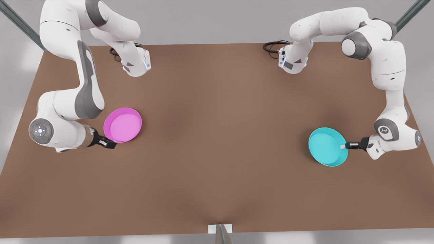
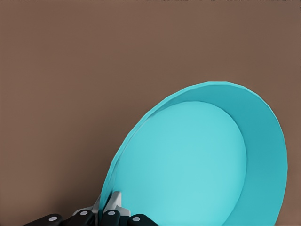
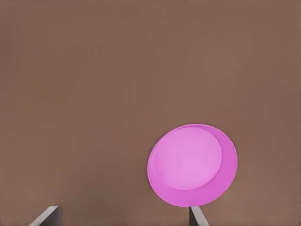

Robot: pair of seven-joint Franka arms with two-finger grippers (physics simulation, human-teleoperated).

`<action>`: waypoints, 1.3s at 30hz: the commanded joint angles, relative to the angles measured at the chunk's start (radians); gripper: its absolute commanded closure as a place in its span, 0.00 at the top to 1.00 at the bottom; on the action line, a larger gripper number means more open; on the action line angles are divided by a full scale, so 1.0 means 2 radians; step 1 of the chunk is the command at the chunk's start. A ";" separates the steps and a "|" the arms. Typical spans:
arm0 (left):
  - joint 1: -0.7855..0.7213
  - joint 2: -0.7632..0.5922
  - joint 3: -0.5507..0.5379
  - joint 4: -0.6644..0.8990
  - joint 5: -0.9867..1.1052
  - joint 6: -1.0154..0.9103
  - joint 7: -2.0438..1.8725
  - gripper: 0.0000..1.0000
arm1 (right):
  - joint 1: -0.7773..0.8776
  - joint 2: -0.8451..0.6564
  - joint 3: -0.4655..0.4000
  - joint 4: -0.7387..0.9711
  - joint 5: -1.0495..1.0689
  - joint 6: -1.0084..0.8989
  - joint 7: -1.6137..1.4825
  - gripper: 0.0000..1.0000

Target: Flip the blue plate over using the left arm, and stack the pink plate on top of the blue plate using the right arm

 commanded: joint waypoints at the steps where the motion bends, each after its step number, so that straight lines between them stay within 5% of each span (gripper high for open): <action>1: 0.000 0.000 0.000 0.003 -0.032 -0.006 0.001 0.21 | 0.000 0.000 0.000 0.000 0.001 0.000 0.000 1.00; 20: -0.175 -0.044 0.001 0.086 0.258 -0.099 -0.097 0.21 | -0.002 0.005 0.000 0.001 0.002 -0.018 -0.006 1.00; 39: -0.526 -0.019 0.005 0.110 0.665 -0.353 -0.321 0.21 | -0.028 0.038 -0.001 -0.031 0.001 0.000 -0.096 1.00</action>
